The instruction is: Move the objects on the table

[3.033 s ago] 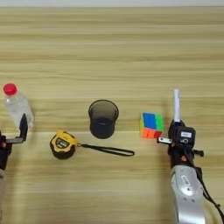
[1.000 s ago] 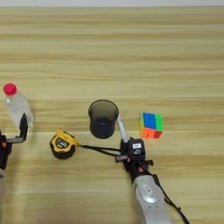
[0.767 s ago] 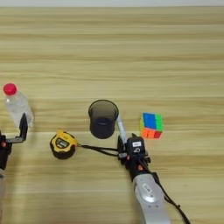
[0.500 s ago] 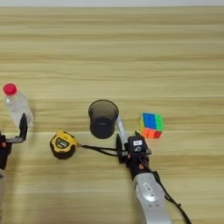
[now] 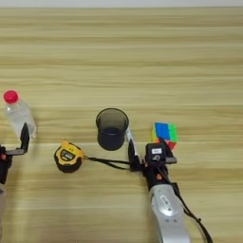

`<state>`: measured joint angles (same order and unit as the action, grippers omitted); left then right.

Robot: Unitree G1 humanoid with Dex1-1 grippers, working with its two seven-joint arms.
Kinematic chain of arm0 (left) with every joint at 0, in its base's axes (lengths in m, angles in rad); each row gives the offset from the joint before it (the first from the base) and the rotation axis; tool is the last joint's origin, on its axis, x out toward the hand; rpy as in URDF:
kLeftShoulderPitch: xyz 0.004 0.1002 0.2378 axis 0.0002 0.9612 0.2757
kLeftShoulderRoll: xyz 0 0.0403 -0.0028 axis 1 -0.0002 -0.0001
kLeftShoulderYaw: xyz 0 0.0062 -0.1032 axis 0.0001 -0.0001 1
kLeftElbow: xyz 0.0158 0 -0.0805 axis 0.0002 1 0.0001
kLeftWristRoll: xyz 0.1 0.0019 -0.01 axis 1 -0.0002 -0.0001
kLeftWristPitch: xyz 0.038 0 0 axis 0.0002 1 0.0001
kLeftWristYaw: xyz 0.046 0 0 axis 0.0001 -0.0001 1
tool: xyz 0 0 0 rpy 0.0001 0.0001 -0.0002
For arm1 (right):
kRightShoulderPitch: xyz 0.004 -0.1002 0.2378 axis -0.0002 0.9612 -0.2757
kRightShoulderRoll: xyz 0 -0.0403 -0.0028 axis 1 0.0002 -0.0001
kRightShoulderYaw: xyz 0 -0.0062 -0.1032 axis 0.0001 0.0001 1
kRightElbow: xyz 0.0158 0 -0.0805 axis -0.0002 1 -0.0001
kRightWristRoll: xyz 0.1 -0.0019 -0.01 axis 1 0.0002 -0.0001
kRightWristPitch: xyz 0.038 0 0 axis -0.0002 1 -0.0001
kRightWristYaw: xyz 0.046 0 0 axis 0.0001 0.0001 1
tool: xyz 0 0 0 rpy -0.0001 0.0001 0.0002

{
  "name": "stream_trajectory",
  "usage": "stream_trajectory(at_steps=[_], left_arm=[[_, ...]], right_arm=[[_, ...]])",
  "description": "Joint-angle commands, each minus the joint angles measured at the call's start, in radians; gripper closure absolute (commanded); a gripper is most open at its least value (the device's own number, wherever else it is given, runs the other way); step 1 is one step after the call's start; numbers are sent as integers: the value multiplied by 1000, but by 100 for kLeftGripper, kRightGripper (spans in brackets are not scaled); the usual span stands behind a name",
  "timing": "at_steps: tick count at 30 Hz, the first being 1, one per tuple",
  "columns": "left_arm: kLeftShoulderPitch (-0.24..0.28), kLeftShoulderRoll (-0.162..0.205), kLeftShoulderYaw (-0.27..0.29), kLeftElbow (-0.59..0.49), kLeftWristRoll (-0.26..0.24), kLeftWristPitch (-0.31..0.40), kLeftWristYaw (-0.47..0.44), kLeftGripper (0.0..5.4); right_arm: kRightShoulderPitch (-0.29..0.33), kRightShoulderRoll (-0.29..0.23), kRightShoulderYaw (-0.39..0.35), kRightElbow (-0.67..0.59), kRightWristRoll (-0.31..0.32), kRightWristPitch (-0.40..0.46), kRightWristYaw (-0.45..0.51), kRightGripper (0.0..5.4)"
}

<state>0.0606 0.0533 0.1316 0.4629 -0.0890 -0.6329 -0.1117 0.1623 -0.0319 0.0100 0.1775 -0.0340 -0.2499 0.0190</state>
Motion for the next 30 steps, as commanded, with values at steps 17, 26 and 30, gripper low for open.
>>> stream_trajectory(at_steps=[17, 26, 30], left_arm=[[-19, 8, 4, 23, -4, 16, -8, 0], [-25, 7, 1, 37, 0, 12, -10, 0], [-44, 21, 6, 37, 0, 19, -13, 0]], right_arm=[[-5, 0, -67, -65, -11, -54, -73, 2], [-23, -11, -87, -52, 0, -63, -70, 2], [-27, -8, -90, -40, -1, -69, -73, 2]])
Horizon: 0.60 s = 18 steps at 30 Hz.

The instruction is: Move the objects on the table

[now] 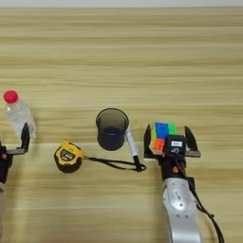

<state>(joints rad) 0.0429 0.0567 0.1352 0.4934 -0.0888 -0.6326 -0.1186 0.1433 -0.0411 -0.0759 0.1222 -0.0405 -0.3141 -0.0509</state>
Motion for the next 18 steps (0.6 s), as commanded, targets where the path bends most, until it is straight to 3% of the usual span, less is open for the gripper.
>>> stream_trajectory(at_steps=[1, 5, 18], left_arm=[[-32, 22, 5, 7, -2, 21, -8, 0], [-74, 38, 6, 15, 9, 40, -2, 0], [-133, 60, -1, 52, 15, 56, -12, 0]], right_arm=[[-9, 3, -4, 19, 5, -7, -4, 2], [-13, 4, -8, 41, 14, -16, -1, 2], [-28, 8, -13, 90, 22, -43, -4, 2]])
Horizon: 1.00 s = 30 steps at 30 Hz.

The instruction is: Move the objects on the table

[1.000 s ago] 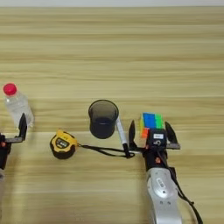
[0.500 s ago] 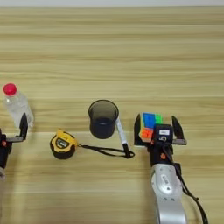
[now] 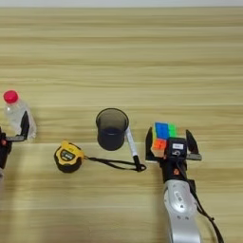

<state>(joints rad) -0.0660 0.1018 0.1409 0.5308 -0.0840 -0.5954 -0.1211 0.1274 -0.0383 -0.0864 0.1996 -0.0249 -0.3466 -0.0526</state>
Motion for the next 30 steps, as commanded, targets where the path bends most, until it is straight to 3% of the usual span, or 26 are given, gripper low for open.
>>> stream_trajectory(at_steps=[1, 17, 30], left_arm=[[-29, 16, -8, 19, 10, 20, -12, 0], [-95, 17, -31, 65, 14, 21, -31, 0], [-193, 20, -21, 256, -1, -2, -52, 0]], right_arm=[[-14, 5, -3, 16, 6, -12, -3, 2], [-21, 3, -14, 44, 5, -16, -11, 2], [-20, 10, -13, 43, 1, -18, -15, 2]])
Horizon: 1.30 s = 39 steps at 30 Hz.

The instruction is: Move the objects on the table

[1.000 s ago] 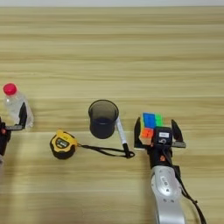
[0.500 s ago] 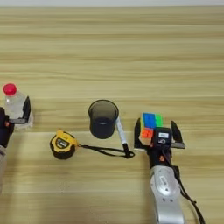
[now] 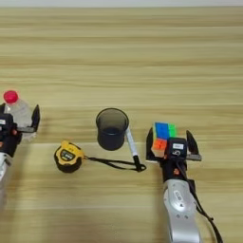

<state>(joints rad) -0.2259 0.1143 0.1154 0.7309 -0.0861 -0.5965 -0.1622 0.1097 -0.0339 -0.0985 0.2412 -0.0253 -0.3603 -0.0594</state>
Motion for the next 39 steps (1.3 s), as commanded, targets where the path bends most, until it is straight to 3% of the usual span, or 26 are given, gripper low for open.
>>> stream_trajectory(at_steps=[1, 11, 21, 39], left_arm=[[-41, 8, 6, 74, 1, -4, -12, 0], [-91, 11, 28, 203, -4, -30, -22, 0], [-112, 11, 46, 259, -8, -53, -20, 0], [-108, 6, 51, 266, -2, -87, -40, 164]], right_arm=[[-2, 6, -1, 2, 0, -5, -9, 2], [0, 9, -1, -2, -2, -3, -10, 2], [-1, 9, -1, 0, -2, -2, -10, 2], [1, 9, 0, 1, -7, -5, -14, 0]])
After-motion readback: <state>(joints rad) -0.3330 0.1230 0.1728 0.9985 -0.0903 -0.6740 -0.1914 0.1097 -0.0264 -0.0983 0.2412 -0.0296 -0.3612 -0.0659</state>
